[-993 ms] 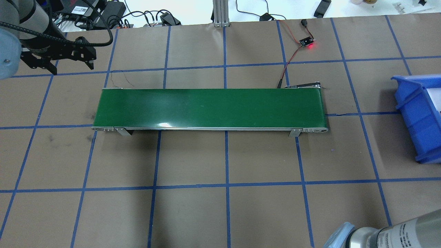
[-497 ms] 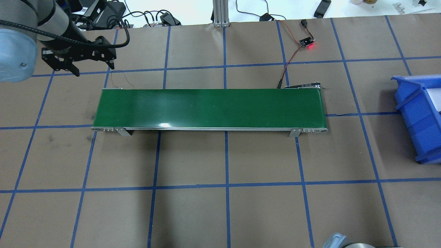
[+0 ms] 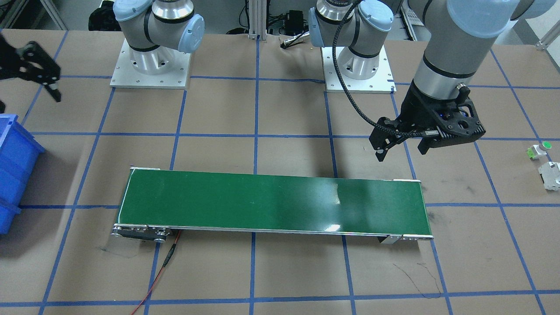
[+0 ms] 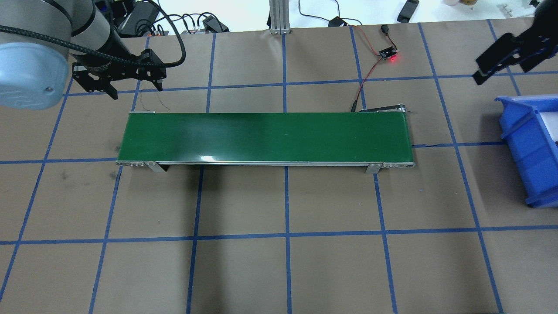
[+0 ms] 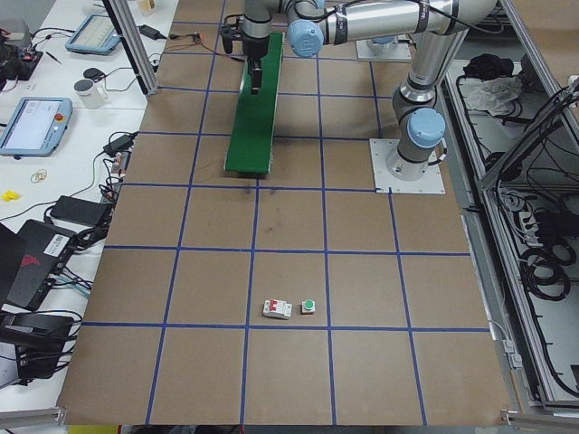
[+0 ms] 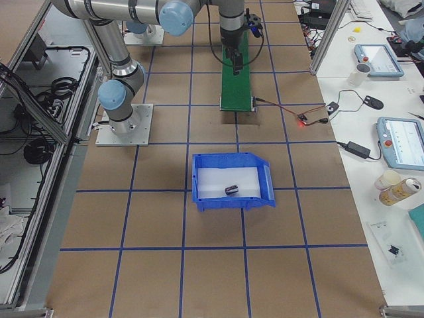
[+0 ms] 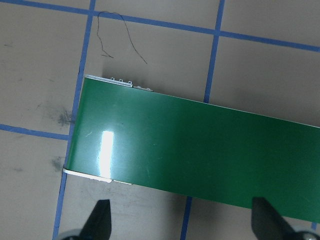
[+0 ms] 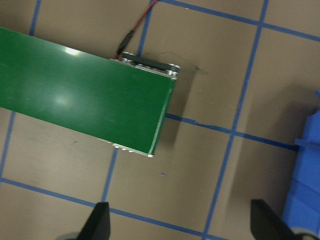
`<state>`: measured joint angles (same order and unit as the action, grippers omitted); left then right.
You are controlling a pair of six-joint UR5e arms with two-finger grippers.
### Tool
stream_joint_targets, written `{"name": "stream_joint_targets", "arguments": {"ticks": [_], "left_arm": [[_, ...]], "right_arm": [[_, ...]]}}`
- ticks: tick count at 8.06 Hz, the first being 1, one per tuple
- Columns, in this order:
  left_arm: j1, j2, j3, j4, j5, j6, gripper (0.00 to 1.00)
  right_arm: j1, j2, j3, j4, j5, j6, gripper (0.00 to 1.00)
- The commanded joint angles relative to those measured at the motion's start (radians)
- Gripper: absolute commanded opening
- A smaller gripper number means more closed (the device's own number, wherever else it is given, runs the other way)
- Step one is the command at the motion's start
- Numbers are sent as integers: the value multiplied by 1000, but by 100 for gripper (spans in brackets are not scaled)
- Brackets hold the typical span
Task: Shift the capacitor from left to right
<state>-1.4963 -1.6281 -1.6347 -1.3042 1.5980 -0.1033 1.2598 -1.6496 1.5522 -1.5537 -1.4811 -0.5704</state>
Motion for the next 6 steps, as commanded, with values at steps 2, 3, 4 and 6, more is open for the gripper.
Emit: {"name": "stream_joint_targets", "arguments": {"ticks": [2,3,4,6], "left_arm": [[-2,-2,1,5,-1,-1,100],[-2,-1,-1,2,0,-1,100],[-2,-1,1,2,0,4,100],[-2,2,1,6,2,7,100]], "right_arm": [[278,-38,-1,38,-2,389,100],[321,-29,-3,26,-7,474,100],[363,5,-1,20,-51,490,100],[366,51,-7,-14,-76,486,100]]}}
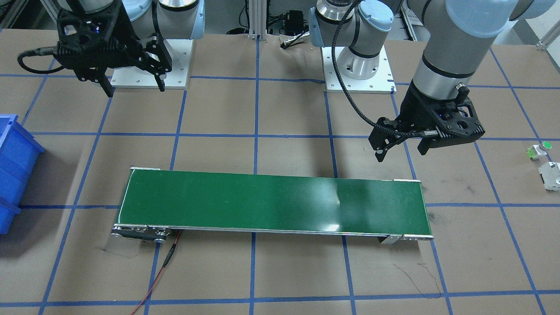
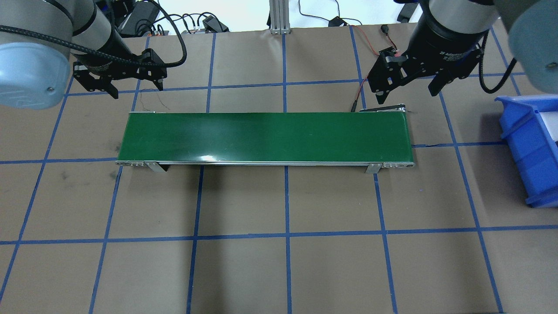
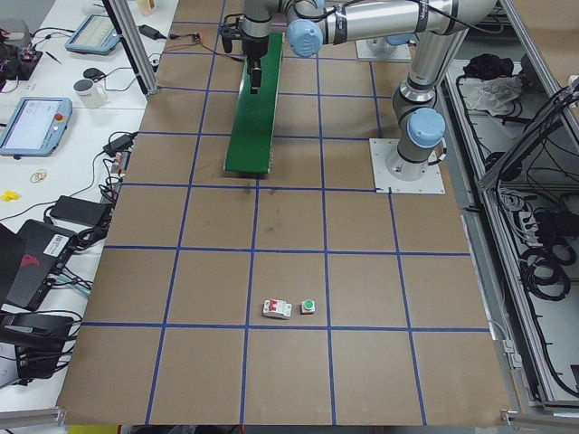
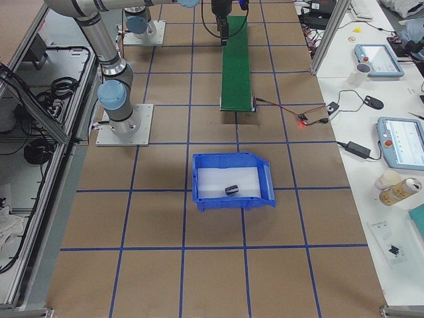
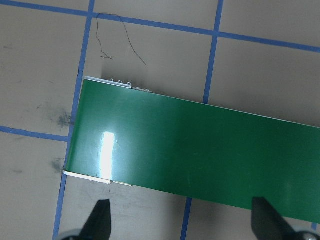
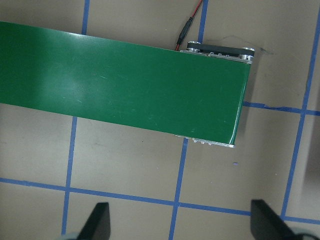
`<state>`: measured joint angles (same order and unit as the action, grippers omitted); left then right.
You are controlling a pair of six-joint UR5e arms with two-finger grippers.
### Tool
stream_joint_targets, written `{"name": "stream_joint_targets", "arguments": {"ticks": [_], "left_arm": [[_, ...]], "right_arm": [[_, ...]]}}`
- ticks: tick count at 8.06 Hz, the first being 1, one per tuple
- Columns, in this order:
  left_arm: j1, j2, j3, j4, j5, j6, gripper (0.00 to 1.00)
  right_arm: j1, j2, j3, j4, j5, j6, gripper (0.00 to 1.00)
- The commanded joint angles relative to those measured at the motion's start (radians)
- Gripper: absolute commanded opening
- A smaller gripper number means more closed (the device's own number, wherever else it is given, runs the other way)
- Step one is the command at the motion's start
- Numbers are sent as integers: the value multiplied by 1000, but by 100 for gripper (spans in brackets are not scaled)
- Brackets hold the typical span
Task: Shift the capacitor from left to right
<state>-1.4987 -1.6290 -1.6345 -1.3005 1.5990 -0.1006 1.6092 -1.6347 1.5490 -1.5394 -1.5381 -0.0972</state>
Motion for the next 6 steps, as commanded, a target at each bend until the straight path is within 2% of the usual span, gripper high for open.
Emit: {"name": "stream_joint_targets", "arguments": {"ticks": [1,3,6], "left_arm": [[0,9,-1,1,6,7,100],[5,6,1,1,109,10,100],[5,-6,-1,-6,116,10,100]], "right_arm": [[17,48,-4,-50,-26,14,100],[17,55,-3,-70,-37,21,100],[17,52,-3,-73,-37,21,100]]}}
